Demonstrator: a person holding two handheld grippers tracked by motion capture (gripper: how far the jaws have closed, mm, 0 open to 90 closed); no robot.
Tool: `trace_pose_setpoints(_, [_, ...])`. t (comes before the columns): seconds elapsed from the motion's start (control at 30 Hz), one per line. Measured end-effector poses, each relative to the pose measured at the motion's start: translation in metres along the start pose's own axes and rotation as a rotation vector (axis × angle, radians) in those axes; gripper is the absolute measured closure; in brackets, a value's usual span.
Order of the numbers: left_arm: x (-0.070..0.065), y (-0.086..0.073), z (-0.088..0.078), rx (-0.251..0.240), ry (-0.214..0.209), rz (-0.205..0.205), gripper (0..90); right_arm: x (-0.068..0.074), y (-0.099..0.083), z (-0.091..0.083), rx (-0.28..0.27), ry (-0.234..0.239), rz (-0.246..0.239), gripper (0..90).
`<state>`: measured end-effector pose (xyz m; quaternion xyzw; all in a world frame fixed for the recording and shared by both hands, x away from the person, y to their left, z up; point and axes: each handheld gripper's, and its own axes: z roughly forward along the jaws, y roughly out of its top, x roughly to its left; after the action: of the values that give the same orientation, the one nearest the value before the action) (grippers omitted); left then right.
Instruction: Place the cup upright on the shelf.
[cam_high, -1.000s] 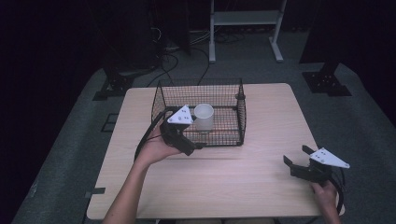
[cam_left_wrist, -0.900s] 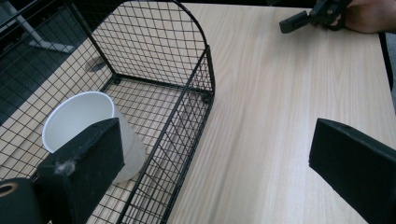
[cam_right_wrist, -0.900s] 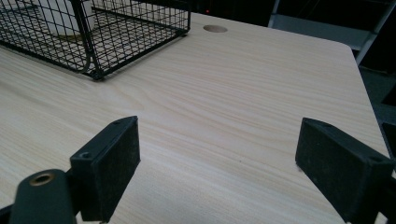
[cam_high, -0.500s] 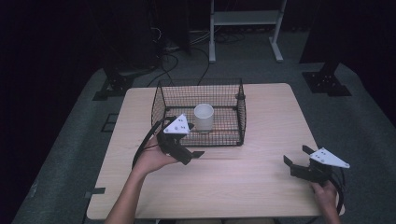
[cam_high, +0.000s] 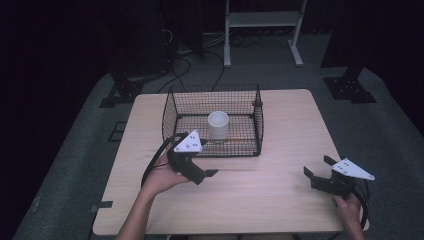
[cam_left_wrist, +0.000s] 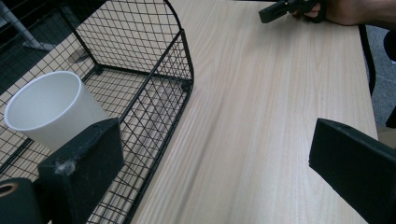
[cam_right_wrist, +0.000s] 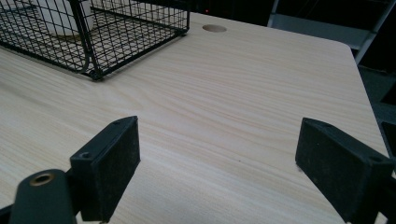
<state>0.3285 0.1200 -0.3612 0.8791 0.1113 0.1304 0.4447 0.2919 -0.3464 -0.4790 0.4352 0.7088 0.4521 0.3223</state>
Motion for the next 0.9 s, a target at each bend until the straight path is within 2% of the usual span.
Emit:
trace_pose_setpoints(0.47, [-0.018,-0.020,-0.005,-0.011,0.002,-0.038,2.5,0.000,0.000,0.000,0.001,-0.001,-0.002,13.1])
trace_pose_setpoints(0.63, [-0.025,-0.025,-0.007,-0.013,0.015,-0.037,2.5,0.000,0.000,0.000,0.001,-0.002,-0.002,13.1])
trace_pose_setpoints(0.9, [-0.040,-0.048,-0.009,-0.052,0.017,-0.079,2.5,0.001,0.000,-0.001,-0.004,-0.001,-0.007,13.1])
